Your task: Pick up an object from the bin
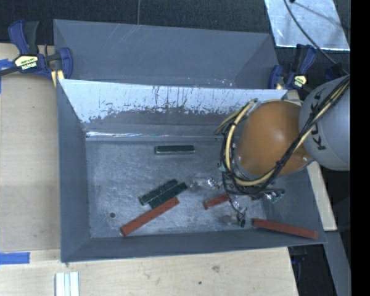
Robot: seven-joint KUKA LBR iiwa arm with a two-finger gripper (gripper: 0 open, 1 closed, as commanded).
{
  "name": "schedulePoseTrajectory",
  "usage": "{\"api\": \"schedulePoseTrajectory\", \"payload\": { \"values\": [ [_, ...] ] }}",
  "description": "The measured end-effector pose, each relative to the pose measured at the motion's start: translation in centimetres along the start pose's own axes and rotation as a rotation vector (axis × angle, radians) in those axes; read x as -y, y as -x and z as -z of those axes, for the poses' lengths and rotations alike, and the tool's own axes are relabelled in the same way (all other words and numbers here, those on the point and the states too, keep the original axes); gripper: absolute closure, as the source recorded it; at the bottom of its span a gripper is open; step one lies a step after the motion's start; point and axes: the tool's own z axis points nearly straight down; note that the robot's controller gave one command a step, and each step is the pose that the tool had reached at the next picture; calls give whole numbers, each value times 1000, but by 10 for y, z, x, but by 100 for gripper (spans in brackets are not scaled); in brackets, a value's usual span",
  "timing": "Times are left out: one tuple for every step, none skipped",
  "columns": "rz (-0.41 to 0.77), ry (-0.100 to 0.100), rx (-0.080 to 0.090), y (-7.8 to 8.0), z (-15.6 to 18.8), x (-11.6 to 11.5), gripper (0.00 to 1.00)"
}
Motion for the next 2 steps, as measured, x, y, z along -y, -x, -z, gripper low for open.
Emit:
{"api": "schedulePoseTrajectory", "payload": {
  "values": [
    [1, -4, 4, 1, 2, 1, 100],
    [2, -13, 11, -5, 122, 74, 100]
  ]
}}
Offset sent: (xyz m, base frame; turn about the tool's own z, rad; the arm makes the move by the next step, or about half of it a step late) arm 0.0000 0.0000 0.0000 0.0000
